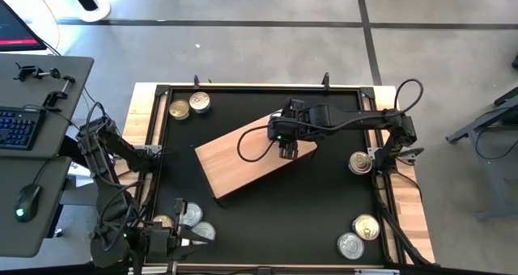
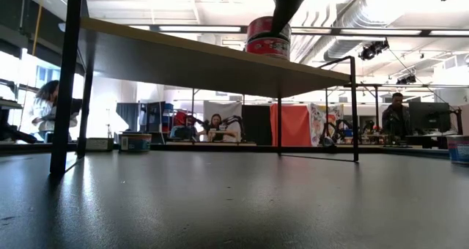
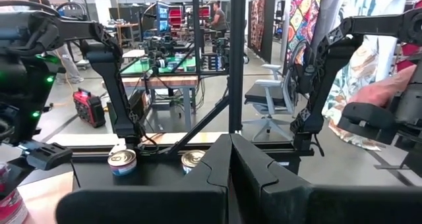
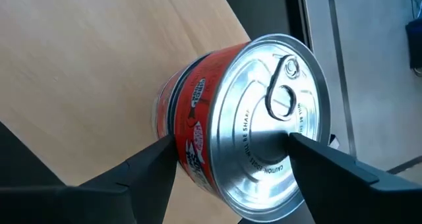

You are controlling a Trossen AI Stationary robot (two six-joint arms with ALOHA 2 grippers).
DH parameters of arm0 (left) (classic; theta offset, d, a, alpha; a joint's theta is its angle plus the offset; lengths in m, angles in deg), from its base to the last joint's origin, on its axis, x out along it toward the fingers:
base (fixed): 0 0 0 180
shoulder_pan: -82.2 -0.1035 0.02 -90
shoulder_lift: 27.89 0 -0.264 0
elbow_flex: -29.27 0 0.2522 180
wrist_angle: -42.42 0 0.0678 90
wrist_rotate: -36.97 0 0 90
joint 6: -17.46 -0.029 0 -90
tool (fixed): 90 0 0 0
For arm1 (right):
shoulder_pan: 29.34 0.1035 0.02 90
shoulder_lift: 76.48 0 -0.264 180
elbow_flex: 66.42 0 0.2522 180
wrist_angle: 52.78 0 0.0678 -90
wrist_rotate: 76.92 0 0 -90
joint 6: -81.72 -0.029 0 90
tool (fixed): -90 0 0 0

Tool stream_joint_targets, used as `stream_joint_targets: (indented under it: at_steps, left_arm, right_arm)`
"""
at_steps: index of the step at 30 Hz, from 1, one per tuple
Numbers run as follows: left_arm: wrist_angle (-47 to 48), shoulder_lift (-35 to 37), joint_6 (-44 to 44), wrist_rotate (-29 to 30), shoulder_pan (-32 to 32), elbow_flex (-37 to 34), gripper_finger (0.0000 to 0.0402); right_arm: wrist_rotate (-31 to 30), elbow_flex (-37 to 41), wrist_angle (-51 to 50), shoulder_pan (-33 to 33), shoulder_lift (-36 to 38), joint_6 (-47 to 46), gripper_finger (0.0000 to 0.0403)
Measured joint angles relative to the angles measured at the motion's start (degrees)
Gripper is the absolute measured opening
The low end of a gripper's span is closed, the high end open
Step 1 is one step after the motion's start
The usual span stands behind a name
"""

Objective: Stack canned seafood by type on shelf
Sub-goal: Stack the red tuna can on the top of the other red tuna cans on the shelf

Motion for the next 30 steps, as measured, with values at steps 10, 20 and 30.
stream_joint_targets:
  at_steps: [10, 20, 30]
  left_arm:
    - [0.1, 0.0, 0.0, 2.6, 0.0, 0.0, 0.0]
    - [0.5, 0.4, -0.4, 2.8, 0.0, 0.0, 0.0]
    - [1.6, 1.9, -0.5, 7.0, -0.1, 0.0, 0.0]
  right_arm:
    - [3.5, 0.0, 0.4, 0.0, 0.2, 0.5, 0.0275]
    - [3.7, 0.0, 1.2, 0.0, 2.6, 1.5, 0.0275]
    - [3.7, 0.0, 4.6, 0.0, 6.9, -1.4, 0.0275]
